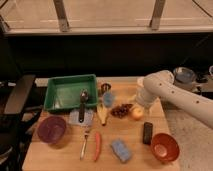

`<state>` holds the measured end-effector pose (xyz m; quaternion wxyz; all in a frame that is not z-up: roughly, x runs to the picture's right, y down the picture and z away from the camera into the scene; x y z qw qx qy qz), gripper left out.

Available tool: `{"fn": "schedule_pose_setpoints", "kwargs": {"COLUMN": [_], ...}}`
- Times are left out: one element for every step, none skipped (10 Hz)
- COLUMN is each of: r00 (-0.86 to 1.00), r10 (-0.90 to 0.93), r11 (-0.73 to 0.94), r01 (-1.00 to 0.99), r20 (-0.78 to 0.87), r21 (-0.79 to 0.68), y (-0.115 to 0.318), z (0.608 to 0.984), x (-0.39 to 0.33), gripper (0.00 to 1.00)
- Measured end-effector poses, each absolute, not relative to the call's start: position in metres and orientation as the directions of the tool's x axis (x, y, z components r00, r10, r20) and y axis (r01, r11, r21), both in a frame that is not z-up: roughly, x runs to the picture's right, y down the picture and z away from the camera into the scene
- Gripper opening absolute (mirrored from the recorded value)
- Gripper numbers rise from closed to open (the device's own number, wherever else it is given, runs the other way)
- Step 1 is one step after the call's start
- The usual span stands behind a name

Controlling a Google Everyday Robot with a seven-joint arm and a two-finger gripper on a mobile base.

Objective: Place apple in tray

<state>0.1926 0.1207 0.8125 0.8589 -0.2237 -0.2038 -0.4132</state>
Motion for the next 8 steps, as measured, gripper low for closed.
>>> {"fn": "schedule_pose_setpoints", "kwargs": {"r00": [0.583, 0.596, 0.603, 0.606, 0.607, 0.608, 0.609, 0.604], "r10": [-0.608, -0.592, -0.579, -0.563, -0.548, -0.535, -0.519, -0.507], "r11": [0.561, 0.569, 0.574, 0.576, 0.577, 0.58, 0.582, 0.578], "r01": [0.796, 0.786, 0.779, 0.776, 0.772, 0.769, 0.766, 0.768], "r20": [0.539, 0.542, 0.549, 0.563, 0.576, 0.587, 0.6, 0.615], "r21": [-0.228, -0.241, -0.252, -0.258, -0.264, -0.268, -0.274, -0.276], "y": [0.123, 0.125, 0.128, 0.133, 0.141, 0.147, 0.154, 0.162], "z": [0.819, 0.826, 0.832, 0.838, 0.845, 0.848, 0.851, 0.852], "x": [0.198, 0.206, 0.212, 0.212, 0.212, 0.212, 0.212, 0.21], "gripper": [0.8, 0.8, 0.8, 0.8, 0.8, 0.78, 0.71, 0.59]}}
